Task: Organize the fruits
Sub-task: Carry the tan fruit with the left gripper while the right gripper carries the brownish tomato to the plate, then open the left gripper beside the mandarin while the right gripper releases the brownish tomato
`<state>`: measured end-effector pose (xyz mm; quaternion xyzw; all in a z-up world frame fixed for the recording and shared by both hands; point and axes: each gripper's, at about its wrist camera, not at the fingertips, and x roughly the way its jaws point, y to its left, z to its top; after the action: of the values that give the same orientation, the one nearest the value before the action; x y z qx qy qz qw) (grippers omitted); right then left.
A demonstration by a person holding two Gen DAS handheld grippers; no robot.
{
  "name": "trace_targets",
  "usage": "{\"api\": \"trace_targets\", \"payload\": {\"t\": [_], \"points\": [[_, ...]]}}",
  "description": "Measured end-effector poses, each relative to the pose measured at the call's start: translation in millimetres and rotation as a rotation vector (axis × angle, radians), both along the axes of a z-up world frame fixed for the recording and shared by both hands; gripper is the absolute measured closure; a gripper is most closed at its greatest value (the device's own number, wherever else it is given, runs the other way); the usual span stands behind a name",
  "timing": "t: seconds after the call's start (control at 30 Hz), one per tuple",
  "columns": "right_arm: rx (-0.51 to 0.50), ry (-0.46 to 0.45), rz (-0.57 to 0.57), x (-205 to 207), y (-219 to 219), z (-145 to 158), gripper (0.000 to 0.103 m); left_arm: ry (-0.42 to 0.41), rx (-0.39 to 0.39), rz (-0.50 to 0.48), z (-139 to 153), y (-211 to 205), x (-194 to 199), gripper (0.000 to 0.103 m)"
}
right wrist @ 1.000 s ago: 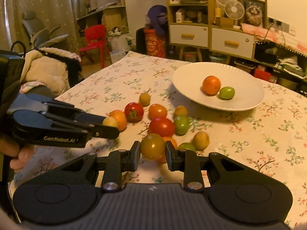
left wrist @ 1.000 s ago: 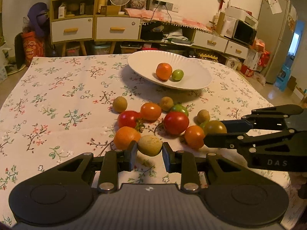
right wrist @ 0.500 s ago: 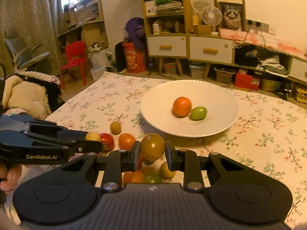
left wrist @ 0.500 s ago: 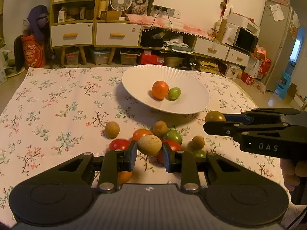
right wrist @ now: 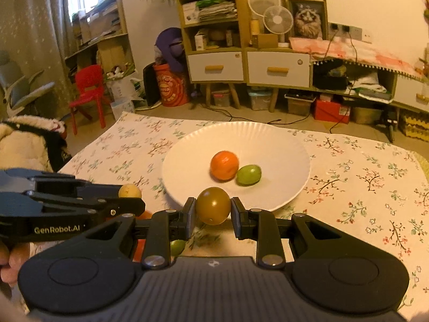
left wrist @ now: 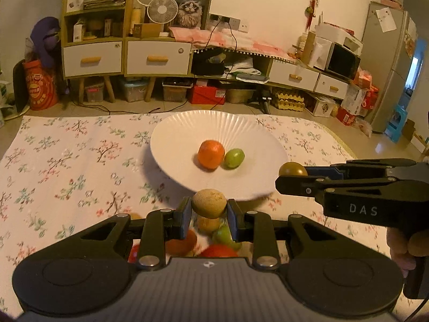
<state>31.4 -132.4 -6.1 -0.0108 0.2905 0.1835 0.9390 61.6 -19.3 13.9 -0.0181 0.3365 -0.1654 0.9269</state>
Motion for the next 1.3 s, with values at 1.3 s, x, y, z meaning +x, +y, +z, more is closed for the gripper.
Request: {"api": "trace_targets", "payload": {"t": [1.3], "points": [[0.009, 0.144, -0.056, 115.3, -7.6, -19.5, 0.078, 0.083, -0.005, 0.021, -22.7, -41.2, 63.8, 0.073]]}}
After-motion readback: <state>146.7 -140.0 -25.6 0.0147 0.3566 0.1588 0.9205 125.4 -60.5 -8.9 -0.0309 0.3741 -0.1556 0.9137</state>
